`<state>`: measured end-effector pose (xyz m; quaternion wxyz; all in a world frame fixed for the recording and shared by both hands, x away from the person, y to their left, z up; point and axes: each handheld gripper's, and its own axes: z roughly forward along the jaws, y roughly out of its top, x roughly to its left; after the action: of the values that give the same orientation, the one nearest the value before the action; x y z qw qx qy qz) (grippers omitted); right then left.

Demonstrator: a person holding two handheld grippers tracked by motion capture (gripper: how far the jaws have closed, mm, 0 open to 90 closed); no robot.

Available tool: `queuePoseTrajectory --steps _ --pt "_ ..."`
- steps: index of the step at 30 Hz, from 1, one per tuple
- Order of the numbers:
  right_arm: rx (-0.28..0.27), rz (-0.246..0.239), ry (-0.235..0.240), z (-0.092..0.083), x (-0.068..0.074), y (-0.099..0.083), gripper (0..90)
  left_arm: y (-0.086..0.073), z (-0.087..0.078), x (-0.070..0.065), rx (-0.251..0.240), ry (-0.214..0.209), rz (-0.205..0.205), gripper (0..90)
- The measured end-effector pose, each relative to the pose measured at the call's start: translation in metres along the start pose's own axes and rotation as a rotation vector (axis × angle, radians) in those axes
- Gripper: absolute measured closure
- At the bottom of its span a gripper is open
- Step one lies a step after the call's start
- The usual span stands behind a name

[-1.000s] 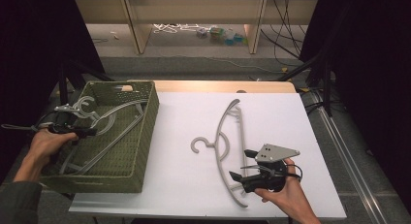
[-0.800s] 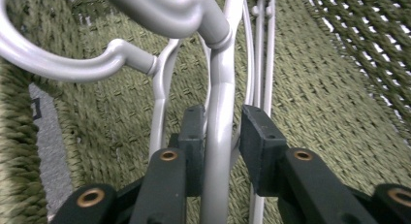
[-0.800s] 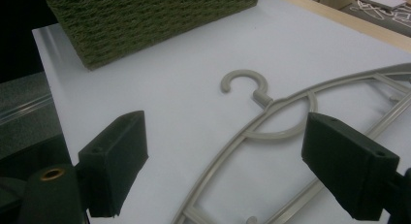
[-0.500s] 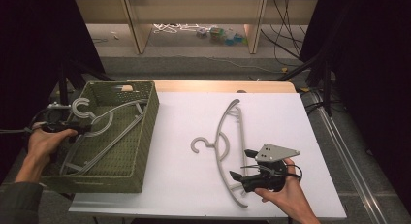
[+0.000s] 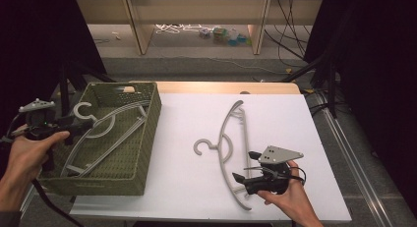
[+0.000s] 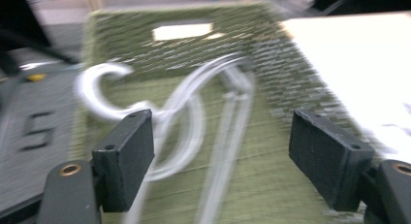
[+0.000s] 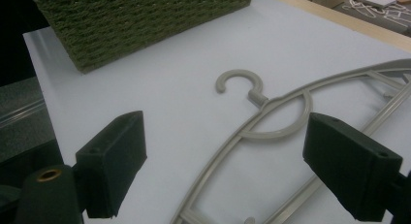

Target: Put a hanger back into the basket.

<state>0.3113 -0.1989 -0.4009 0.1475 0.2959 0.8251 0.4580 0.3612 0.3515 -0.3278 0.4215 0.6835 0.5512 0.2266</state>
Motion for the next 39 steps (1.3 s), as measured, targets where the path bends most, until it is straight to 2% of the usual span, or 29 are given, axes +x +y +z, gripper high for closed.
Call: queuePoseTrajectory --steps 3,6,9,11,12,14,15,17,18,19,21,25,27,30,33,39 --pt "0.001 0.004 0.004 0.001 0.001 0.0 16.6 -0.003 -0.005 -0.025 -0.033 -0.054 0.027 21.3" --pt "-0.004 -0.001 0.0 0.003 0.001 -0.001 16.6 -0.012 -0.007 -0.054 -0.062 -0.15 0.049 20.2" --pt "-0.003 0.005 0.008 0.004 0.001 -0.001 16.5 -0.023 -0.005 -0.078 -0.111 -0.187 0.08 20.9" --pt "-0.004 0.008 0.012 0.003 0.0 -0.001 16.5 -0.029 -0.002 -0.09 -0.121 -0.214 0.105 20.5" --pt "-0.01 0.011 0.012 0.003 0.0 -0.001 16.5 -0.032 -0.001 -0.094 -0.138 -0.22 0.11 20.3" --pt "-0.014 0.018 0.01 0.003 -0.001 -0.002 16.5 -0.038 0.002 -0.102 -0.163 -0.204 0.122 20.3" --pt "-0.014 0.024 0.009 0.003 -0.001 -0.002 16.5 -0.041 0.004 -0.105 -0.188 -0.204 0.115 20.3" --pt "-0.013 0.032 0.025 0.003 -0.001 -0.002 16.5 -0.046 0.007 -0.109 -0.216 -0.248 0.076 20.4" --pt "-0.018 0.033 0.023 0.003 -0.001 -0.002 16.5 -0.05 0.008 -0.111 -0.222 -0.27 0.05 20.3" --pt "-0.024 0.028 0.006 0.003 -0.002 -0.003 16.5 -0.052 0.01 -0.114 -0.217 -0.291 0.046 20.2" --pt "-0.024 0.03 0.006 0.003 -0.002 -0.003 16.5 -0.058 0.014 -0.121 -0.207 -0.305 0.069 19.7" --pt "-0.014 0.03 0.014 0.004 -0.001 -0.004 16.5 -0.068 0.019 -0.131 -0.205 -0.323 0.075 19.7" --pt "-0.016 0.03 0.006 0.005 -0.002 -0.005 16.5 -0.074 0.021 -0.136 -0.207 -0.317 0.107 19.7" --pt "-0.012 0.034 0.009 0.006 -0.002 -0.005 16.5 -0.081 0.025 -0.143 -0.205 -0.336 0.127 19.7" --pt "-0.007 0.031 0.014 0.006 -0.001 -0.005 16.5 -0.086 0.027 -0.152 -0.191 -0.345 0.173 17.7" --pt "0.006 0.023 0.022 0.009 0.0 -0.006 16.4 -0.095 0.029 -0.163 -0.2 -0.385 0.181 17.4"
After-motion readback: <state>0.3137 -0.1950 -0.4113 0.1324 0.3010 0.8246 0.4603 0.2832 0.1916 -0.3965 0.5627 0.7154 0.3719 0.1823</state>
